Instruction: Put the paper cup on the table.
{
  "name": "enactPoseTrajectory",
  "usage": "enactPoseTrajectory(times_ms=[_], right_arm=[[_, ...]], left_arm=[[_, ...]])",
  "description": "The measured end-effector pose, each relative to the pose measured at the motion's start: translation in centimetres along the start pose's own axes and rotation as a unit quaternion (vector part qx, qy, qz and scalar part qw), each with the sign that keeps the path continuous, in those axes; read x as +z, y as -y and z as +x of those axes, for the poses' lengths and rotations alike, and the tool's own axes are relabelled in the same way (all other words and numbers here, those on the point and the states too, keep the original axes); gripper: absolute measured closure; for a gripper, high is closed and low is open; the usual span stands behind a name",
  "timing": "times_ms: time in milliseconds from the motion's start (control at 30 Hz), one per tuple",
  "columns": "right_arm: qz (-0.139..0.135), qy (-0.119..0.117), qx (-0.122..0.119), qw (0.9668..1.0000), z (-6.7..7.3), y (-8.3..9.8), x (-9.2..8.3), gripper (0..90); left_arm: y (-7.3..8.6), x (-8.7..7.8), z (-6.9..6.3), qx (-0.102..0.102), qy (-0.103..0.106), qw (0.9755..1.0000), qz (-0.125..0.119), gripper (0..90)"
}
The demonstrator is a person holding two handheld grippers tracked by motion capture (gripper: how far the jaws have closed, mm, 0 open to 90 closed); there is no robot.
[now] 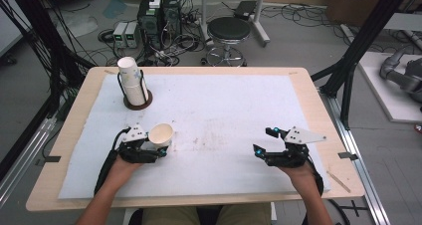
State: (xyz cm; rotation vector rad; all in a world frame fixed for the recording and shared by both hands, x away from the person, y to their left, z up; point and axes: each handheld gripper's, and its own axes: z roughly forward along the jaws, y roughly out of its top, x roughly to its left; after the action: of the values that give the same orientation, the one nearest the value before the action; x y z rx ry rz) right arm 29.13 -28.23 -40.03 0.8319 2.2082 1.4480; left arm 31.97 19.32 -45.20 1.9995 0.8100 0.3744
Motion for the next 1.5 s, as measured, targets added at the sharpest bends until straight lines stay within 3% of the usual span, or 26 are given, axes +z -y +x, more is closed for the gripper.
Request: enactPoseTrajectory(times_ms=[67, 167, 333, 467, 533, 667, 700, 800, 967, 1167, 1333, 1500], right_arm=[[0.0, -0.001, 0.0, 1.0, 0.0, 0.0, 0.0, 23.4], [0.0, -0.003, 0.001, 1.0, 0.0, 0.0, 0.0, 23.4], [0.002, -0.005, 0.002, 1.0, -0.1, 0.1, 0.1, 23.4], [0.003, -0.005, 0.001, 1.0, -0.1, 0.1, 0.1, 23.4], [0.003, -0.005, 0.002, 1.0, -0.1, 0.1, 0.1, 23.4], [0.004, -0.002, 0.005, 1.0, -0.2, 0.2, 0.0, 23.4], [0.004, 0.0, 0.004, 1.0, -0.2, 0.2, 0.0, 23.3], [0.013, 0.007, 0.003, 0.9999, -0.2, 0.4, -0.1, 23.4], [0.016, 0.023, 0.015, 0.9995, -0.4, 0.8, -0.6, 23.3], [0.016, 0.031, 0.021, 0.9992, -0.8, 1.0, -1.0, 23.3], [0.013, 0.036, 0.017, 0.9991, -0.6, 0.7, -1.1, 23.3], [0.014, 0.043, 0.012, 0.9989, -0.4, 0.6, -1.4, 23.3]], left_arm=[[0.1, -0.1, 0.0, -0.007, 0.003, 1.0, 0.001, 31.4], [0.1, -0.6, 0.0, -0.031, 0.001, 0.9995, -0.009, 18.2], [0.3, -2.6, 0.0, -0.034, 0.006, 0.9985, -0.044, 17.7], [0.8, -4.5, 0.5, -0.037, 0.005, 0.9957, -0.085, 17.5], [1.0, -5.1, 0.7, -0.042, 0.005, 0.9935, -0.106, 17.0], [1.1, -6.7, 1.2, -0.05, 0.0, 0.985, -0.165, 17.0], [1.1, -7.1, 1.3, -0.053, -0.003, 0.9819, -0.182, 17.0], [1.0, -7.8, 1.8, -0.061, -0.011, 0.976, -0.209, 17.0], [1.2, -8.4, 2.3, -0.063, -0.021, 0.9707, -0.231, 17.5], [1.5, -8.7, 2.5, -0.052, -0.028, 0.9713, -0.23, 17.6], [1.6, -8.9, 2.5, -0.031, -0.033, 0.9717, -0.232, 18.8], [1.7, -8.9, 2.4, -0.034, -0.03, 0.9716, -0.232, 19.8]])
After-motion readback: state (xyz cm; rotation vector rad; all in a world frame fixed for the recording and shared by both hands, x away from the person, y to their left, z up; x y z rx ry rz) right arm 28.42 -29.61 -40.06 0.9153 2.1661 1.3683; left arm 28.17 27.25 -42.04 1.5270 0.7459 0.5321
